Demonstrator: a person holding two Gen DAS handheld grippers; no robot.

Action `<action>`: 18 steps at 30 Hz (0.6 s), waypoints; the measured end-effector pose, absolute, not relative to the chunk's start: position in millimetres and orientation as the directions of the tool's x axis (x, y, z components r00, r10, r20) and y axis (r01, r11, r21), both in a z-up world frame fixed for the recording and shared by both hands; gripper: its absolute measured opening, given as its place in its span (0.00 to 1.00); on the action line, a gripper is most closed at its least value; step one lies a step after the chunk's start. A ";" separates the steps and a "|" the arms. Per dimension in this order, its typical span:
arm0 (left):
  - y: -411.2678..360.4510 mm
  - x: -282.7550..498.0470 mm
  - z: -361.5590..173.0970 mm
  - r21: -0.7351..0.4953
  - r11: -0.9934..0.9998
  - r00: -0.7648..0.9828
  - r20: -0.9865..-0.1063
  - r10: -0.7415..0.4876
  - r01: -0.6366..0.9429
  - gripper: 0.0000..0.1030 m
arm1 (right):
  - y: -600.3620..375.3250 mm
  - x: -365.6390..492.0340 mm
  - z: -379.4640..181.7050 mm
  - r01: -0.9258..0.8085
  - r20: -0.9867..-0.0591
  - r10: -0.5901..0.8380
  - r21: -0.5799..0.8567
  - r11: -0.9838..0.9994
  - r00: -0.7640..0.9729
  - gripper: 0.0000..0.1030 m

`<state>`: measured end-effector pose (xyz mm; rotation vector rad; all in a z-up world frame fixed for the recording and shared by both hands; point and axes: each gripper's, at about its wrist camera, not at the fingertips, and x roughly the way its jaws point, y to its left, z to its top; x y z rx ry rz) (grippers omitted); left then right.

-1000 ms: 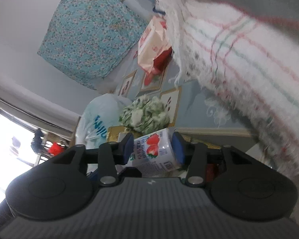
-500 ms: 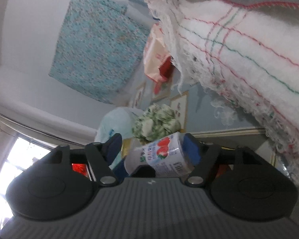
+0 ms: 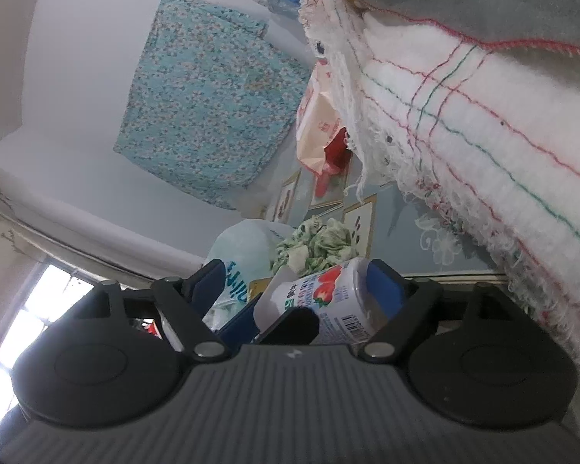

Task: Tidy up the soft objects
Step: 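Lift the yogurt cup off the pile with the right gripper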

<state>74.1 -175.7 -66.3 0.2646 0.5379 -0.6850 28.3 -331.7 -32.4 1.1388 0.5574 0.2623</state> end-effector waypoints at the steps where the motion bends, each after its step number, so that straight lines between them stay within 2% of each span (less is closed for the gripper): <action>1: -176.5 74.2 -66.1 0.065 0.749 0.649 -0.553 -0.523 0.659 0.52 | -332.3 28.4 -32.9 0.072 -0.275 0.476 0.913 0.400 0.835 0.83; 5: -177.8 74.3 -63.9 0.072 0.751 0.652 -0.555 -0.516 0.656 0.52 | -332.6 24.7 -33.9 0.042 -0.240 0.508 0.928 0.370 0.827 0.89; 13: -193.9 75.8 -65.9 0.088 0.722 0.627 -0.574 -0.527 0.687 0.53 | -344.1 10.7 -24.7 0.045 -0.252 0.489 0.918 0.395 0.835 0.90; 18: -196.9 78.2 -63.3 0.057 0.709 0.602 -0.577 -0.552 0.703 0.53 | -353.7 3.1 -26.7 0.001 -0.179 0.488 0.939 0.344 0.854 0.89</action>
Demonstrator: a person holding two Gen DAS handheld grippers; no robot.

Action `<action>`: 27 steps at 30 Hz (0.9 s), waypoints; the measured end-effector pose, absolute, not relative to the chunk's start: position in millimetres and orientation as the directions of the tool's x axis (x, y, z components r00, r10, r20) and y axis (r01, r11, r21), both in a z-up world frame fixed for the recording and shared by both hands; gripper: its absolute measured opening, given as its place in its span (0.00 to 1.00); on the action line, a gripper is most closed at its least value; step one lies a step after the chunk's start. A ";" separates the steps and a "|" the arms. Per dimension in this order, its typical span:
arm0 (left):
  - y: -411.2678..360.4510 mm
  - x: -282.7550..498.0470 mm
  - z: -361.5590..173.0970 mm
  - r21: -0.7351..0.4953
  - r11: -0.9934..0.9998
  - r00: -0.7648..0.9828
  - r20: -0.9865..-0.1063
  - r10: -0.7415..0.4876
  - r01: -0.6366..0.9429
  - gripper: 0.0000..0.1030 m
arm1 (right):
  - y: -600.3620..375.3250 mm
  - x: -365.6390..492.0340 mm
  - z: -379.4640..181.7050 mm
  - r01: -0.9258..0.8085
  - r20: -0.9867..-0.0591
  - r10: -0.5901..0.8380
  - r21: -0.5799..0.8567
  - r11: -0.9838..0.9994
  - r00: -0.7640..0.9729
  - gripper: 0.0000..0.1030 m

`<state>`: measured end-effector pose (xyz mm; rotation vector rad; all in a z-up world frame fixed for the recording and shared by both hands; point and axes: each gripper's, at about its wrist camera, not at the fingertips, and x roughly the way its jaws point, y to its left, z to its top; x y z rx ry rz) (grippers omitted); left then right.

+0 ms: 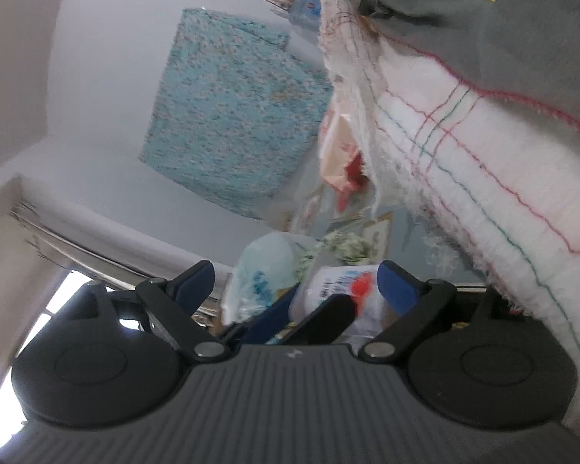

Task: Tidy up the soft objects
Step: 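Lift the yogurt cup off the pile with the right gripper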

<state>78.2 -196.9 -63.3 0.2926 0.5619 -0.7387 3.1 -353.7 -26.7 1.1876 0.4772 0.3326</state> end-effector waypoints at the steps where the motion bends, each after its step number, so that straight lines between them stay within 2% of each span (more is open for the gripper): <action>1: -197.5 77.3 -62.9 0.055 0.705 0.599 -0.576 -0.556 0.707 0.53 | -354.1 3.7 -28.4 -0.006 -0.166 0.498 0.945 0.326 0.851 0.89; 8: -195.4 69.7 -65.5 0.064 0.696 0.603 -0.559 -0.569 0.715 0.53 | -351.7 1.9 -20.7 -0.014 -0.164 0.483 0.939 0.344 0.860 0.88; 12: -196.4 62.3 -66.0 0.063 0.676 0.593 -0.543 -0.594 0.735 0.54 | -350.3 -3.5 -10.4 0.002 -0.196 0.446 0.917 0.399 0.873 0.87; 15: -200.1 56.3 -66.1 0.025 0.623 0.534 -0.542 -0.649 0.782 0.53 | -344.1 -8.1 2.6 0.026 -0.252 0.399 0.870 0.492 0.882 0.80; 16: -201.4 55.3 -67.3 0.016 0.615 0.524 -0.543 -0.656 0.788 0.50 | -342.4 -9.7 6.4 0.032 -0.268 0.383 0.853 0.522 0.884 0.75; 18: -202.4 54.4 -70.0 0.008 0.614 0.521 -0.538 -0.663 0.789 0.51 | -339.2 -11.7 12.4 0.070 -0.321 0.334 0.805 0.589 0.886 0.71; 20: -197.5 53.8 -69.4 -0.005 0.619 0.528 -0.516 -0.675 0.785 0.53 | -340.4 -12.9 12.1 0.093 -0.348 0.312 0.786 0.612 0.884 0.62; 24: -180.9 51.3 -65.4 0.008 0.646 0.579 -0.453 -0.678 0.763 0.64 | -343.5 -13.4 7.4 0.111 -0.366 0.312 0.785 0.610 0.877 0.60; 27: -182.6 57.3 -69.6 0.066 0.683 0.623 -0.483 -0.616 0.727 0.66 | -341.7 -9.5 7.3 0.115 -0.381 0.308 0.771 0.626 0.872 0.55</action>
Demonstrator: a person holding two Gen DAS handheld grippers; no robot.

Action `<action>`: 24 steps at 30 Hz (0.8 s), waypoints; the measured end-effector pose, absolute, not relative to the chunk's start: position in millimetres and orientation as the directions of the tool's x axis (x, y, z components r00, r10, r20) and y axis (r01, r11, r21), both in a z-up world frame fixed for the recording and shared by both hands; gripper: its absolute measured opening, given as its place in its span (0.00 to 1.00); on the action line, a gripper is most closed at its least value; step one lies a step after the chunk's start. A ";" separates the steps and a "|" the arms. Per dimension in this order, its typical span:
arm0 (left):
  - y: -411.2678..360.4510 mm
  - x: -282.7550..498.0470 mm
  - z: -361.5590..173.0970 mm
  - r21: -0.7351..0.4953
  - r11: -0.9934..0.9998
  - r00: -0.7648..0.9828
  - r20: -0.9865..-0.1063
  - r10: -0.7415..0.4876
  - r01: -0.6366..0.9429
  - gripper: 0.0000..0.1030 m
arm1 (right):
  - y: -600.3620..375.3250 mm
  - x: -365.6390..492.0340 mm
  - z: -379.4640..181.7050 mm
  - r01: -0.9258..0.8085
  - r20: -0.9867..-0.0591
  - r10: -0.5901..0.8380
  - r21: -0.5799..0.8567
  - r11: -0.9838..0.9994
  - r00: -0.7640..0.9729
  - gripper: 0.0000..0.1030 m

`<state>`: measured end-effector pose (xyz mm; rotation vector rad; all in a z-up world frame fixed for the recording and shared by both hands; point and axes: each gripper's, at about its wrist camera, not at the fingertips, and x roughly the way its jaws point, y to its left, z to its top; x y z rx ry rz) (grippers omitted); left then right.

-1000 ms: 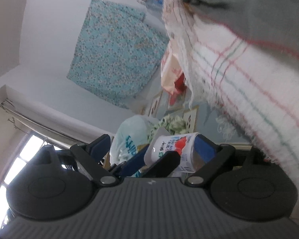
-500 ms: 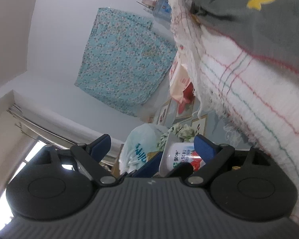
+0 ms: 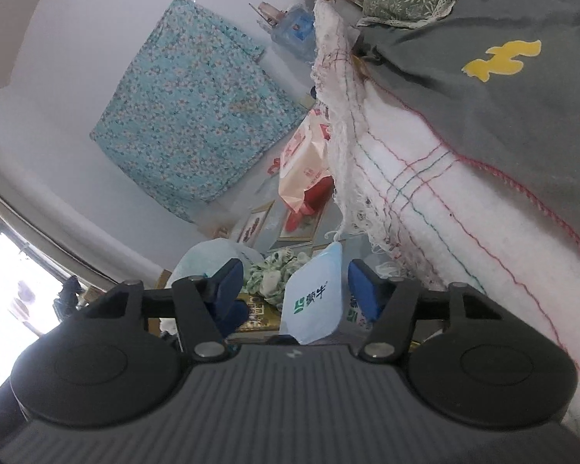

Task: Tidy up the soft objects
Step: 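Lift the yogurt cup off the pile with the right gripper, then carry the white yogurt cup over the box and open the right gripper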

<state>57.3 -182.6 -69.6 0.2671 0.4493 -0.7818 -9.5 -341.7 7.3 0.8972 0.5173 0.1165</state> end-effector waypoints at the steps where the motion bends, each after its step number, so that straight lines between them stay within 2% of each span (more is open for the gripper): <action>1: -186.0 61.2 -72.7 0.087 0.695 0.632 -0.509 -0.585 0.714 0.68 | -341.0 -7.7 6.8 0.120 -0.389 0.305 0.765 0.633 0.869 0.52; 5: -195.6 72.1 -81.2 0.094 0.684 0.601 -0.573 -0.556 0.723 0.67 | -340.1 -3.5 3.8 0.143 -0.417 0.294 0.750 0.646 0.860 0.44; 9: -196.1 74.7 -83.7 0.057 0.661 0.560 -0.589 -0.582 0.748 0.67 | -341.2 -2.1 1.8 0.150 -0.423 0.295 0.752 0.642 0.857 0.43; 13: -202.7 77.5 -90.5 0.070 0.673 0.570 -0.600 -0.562 0.737 0.67 | -341.4 0.8 -1.7 0.152 -0.428 0.307 0.756 0.636 0.850 0.40; 16: -206.3 85.8 -93.1 0.063 0.695 0.590 -0.586 -0.555 0.716 0.60 | -341.6 2.1 -5.1 0.150 -0.429 0.320 0.765 0.627 0.845 0.36; 19: -204.4 90.3 -92.1 0.044 0.712 0.599 -0.578 -0.554 0.701 0.59 | -340.2 1.5 -4.4 0.145 -0.425 0.319 0.762 0.631 0.847 0.31; 21: -202.9 94.1 -90.1 0.023 0.721 0.600 -0.573 -0.558 0.692 0.56 | -338.9 2.4 -1.7 0.135 -0.416 0.322 0.763 0.632 0.850 0.31; 22: -201.8 95.8 -88.4 0.008 0.722 0.596 -0.570 -0.566 0.692 0.50 | -338.8 4.0 0.1 0.130 -0.412 0.322 0.763 0.633 0.852 0.31; 24: -201.6 98.6 -83.8 0.001 0.731 0.602 -0.567 -0.562 0.683 0.51 | -337.2 8.6 4.0 0.122 -0.409 0.319 0.757 0.642 0.855 0.31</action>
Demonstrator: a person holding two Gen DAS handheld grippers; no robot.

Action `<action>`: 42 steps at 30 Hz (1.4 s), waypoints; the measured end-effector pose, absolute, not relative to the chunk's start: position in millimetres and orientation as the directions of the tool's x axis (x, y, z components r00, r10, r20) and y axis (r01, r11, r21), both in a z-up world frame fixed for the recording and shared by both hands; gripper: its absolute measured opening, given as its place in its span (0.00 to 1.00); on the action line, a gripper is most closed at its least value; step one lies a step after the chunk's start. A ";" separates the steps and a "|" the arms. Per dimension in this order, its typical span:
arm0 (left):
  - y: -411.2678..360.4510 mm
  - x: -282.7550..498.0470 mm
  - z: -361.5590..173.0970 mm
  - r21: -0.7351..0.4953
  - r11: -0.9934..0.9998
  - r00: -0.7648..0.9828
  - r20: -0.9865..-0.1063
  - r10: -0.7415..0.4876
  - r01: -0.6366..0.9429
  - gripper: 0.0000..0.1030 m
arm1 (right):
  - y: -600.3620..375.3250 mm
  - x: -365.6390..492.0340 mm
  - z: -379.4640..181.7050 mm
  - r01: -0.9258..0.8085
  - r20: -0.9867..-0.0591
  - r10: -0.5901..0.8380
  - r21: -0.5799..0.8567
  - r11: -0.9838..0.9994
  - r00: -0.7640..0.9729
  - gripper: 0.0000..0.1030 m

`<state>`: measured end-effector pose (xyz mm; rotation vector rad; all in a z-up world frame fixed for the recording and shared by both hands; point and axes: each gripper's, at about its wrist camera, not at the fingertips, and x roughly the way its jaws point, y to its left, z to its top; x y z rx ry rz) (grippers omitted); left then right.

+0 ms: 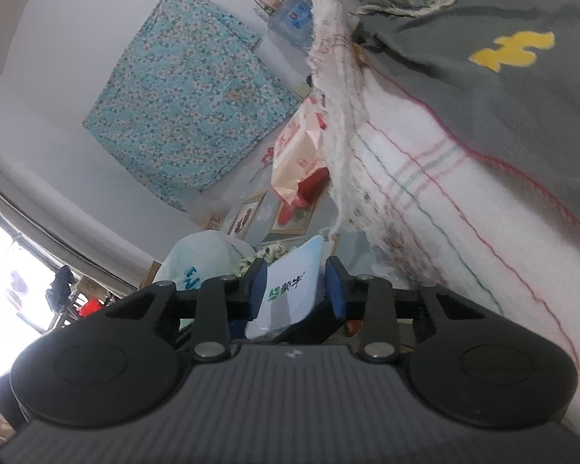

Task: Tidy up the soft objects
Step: 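Carry the white yogurt cup over the box and open the right gripper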

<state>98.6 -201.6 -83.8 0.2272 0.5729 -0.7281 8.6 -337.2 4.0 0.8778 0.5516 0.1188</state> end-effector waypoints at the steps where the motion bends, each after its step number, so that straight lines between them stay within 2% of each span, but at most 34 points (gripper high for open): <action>1: -200.7 99.7 -80.6 0.002 0.734 0.609 -0.560 -0.562 0.679 0.51 | -337.0 10.3 5.6 0.118 -0.404 0.320 0.759 0.641 0.857 0.31; 12: -164.4 87.9 -13.3 0.024 0.811 0.751 -0.395 -0.529 0.584 0.51 | -311.1 28.4 76.7 -0.059 -0.285 0.376 0.724 0.687 0.882 0.31; 17: -118.0 74.4 22.4 0.077 0.896 0.861 -0.324 -0.393 0.438 0.51 | -264.5 51.0 120.1 -0.226 -0.225 0.501 0.691 0.687 0.836 0.32; 21: -59.7 66.9 37.4 0.095 0.957 0.921 -0.313 -0.232 0.273 0.51 | -204.8 78.9 140.6 -0.353 -0.217 0.628 0.671 0.652 0.747 0.33; 25: 6.4 59.8 37.0 0.080 0.993 0.936 -0.347 -0.057 0.090 0.51 | -128.4 112.5 143.2 -0.453 -0.239 0.769 0.691 0.564 0.593 0.34; 30: 88.0 57.4 26.5 0.051 0.993 0.884 -0.453 0.116 -0.105 0.51 | -16.4 151.2 134.1 -0.510 -0.338 0.868 0.707 0.489 0.364 0.35; 33: 131.8 63.0 15.7 0.025 0.988 0.818 -0.558 0.141 -0.153 0.52 | 46.1 167.2 122.5 -0.515 -0.426 0.875 0.709 0.482 0.231 0.40; 37: 175.6 66.5 -5.8 -0.018 0.984 0.727 -0.676 0.120 -0.180 0.52 | 102.6 185.3 96.2 -0.464 -0.529 0.845 0.732 0.500 0.076 0.40; 42: 197.7 64.4 -21.7 0.015 0.987 0.647 -0.753 0.117 -0.162 0.52 | 134.3 192.2 63.4 -0.375 -0.571 0.819 0.770 0.516 -0.045 0.41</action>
